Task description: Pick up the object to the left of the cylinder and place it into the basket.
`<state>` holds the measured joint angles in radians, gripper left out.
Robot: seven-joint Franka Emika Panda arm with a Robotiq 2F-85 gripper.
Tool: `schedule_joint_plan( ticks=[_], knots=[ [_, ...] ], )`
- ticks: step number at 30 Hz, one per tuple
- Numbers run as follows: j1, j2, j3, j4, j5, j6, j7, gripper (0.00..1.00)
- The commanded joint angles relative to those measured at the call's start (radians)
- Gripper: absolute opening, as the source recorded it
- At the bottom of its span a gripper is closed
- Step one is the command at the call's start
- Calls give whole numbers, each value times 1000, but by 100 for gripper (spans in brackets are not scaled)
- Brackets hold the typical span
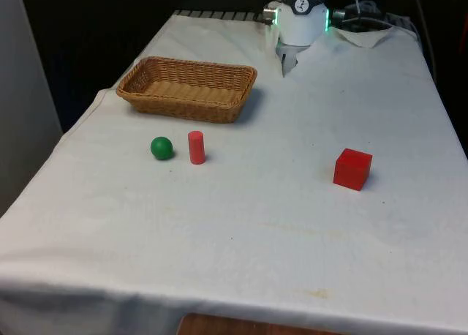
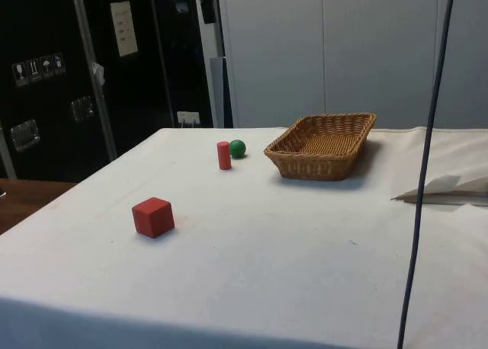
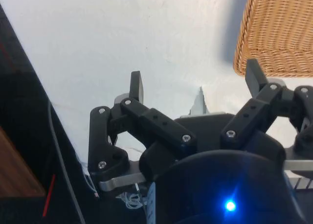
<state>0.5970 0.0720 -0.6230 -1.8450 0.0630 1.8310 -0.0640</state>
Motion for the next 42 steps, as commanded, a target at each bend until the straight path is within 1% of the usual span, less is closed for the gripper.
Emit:
schedule_joint_plan(
  ticks=[1, 10, 11, 13, 18, 20, 21, 22, 23, 24, 30, 31, 32, 39, 40, 41, 42],
  knots=[
    [-2, 10, 0, 3, 7, 7, -4, 100],
    [-2, 56, 6, 8, 19, 72, -3, 100],
    [-2, 51, 5, 5, 12, 69, -3, 100],
    [-1, 72, 11, 10, 19, 96, 1, 100],
    [0, 96, 23, 8, 18, 136, 13, 100],
    [1, 109, 33, 7, 17, 156, 22, 100],
    [1, 109, 33, 7, 17, 156, 22, 100],
    [-2, 105, 31, 9, 13, 141, 16, 100],
    [1, 114, 36, 7, 17, 162, 26, 100],
    [1, 123, 43, 6, 18, 174, 31, 100],
    [0, 158, 68, 10, 20, 208, 53, 100],
    [-2, 153, 67, 9, 13, 199, 50, 100],
    [0, 162, 72, 10, 20, 211, 56, 100],
    [0, 186, 93, 8, 21, 233, 73, 100],
    [0, 194, 100, 8, 21, 244, 79, 100],
    [-2, 191, 99, 9, 13, 233, 77, 100],
    [-1, 198, 103, 8, 21, 249, 82, 100]
  ],
)
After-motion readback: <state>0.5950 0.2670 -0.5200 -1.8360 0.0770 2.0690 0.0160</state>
